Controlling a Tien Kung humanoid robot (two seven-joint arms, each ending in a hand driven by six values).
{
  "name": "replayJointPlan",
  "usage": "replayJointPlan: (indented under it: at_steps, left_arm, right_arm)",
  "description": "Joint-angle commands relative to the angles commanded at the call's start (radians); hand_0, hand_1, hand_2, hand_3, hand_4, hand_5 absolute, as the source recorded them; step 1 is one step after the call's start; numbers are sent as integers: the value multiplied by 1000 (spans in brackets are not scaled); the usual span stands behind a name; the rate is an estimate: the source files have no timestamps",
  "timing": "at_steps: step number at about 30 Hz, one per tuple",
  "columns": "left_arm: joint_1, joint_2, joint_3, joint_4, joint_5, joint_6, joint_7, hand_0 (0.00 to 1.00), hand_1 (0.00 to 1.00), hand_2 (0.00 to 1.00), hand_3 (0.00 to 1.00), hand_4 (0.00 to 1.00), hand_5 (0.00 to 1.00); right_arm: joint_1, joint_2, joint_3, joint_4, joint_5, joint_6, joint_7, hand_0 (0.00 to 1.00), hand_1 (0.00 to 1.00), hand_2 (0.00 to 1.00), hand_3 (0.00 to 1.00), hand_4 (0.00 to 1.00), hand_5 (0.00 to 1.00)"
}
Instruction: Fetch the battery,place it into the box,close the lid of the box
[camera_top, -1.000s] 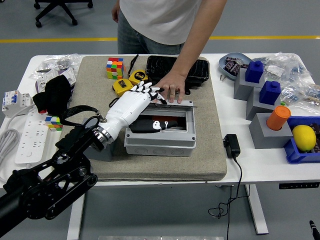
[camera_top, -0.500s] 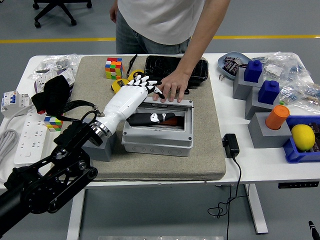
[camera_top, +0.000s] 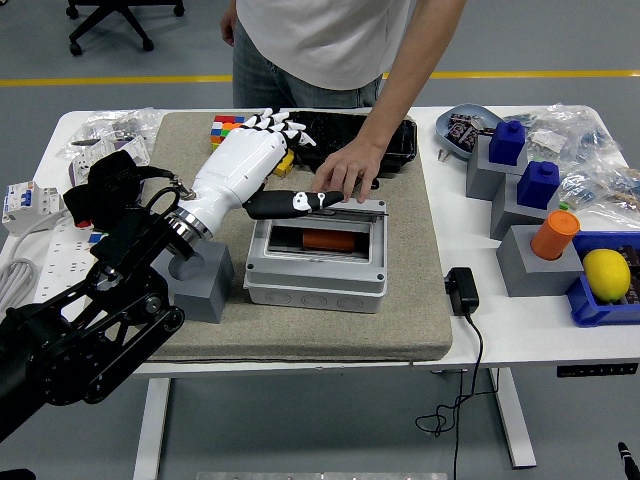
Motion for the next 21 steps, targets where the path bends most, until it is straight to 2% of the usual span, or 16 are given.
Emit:
replayJointPlan:
  at_steps: [2,5,6,11,12,16,21]
  left_arm:
    - [-5,4,6,-6,3,-20,5,647,705,731,725,998,998]
    - [-7,5,6,-15,1,-22,4,647,705,731,725,998,998]
    - [-8,5,5,-18,-1,-23,4,545,658,693,702,998,998]
    - [-12,8,3,-39,-1,-35,9,545,658,693,702,998,998]
    - [-11,13,6,-49,-6,-50,15,513,641,665,666,998,998]
    - [-10,34,37,-68,-24,-103,29,513,641,665,666,998,998]
    - [-7,42,54,-69,-32,-127,36,506,640,659,651,998,998]
  right_arm:
    - [0,0,1,0,1,0,1,809,512,576,934,998,998]
    - [0,1,0,0,3,0,1,809,512,576,934,998,998]
    - [0,1,1,0,2,0,0,810,512,575,934,998,998]
    - [0,-2,3,0,2,-1,-1,810,512,575,934,998,998]
    - [1,-3,4,0,2,-2,0,809,512,576,934,998,998]
    - [5,-6,8,0,1,-3,1,809,512,576,934,998,998]
    - [6,-5,11,0,0,-3,2,810,513,575,934,998,998]
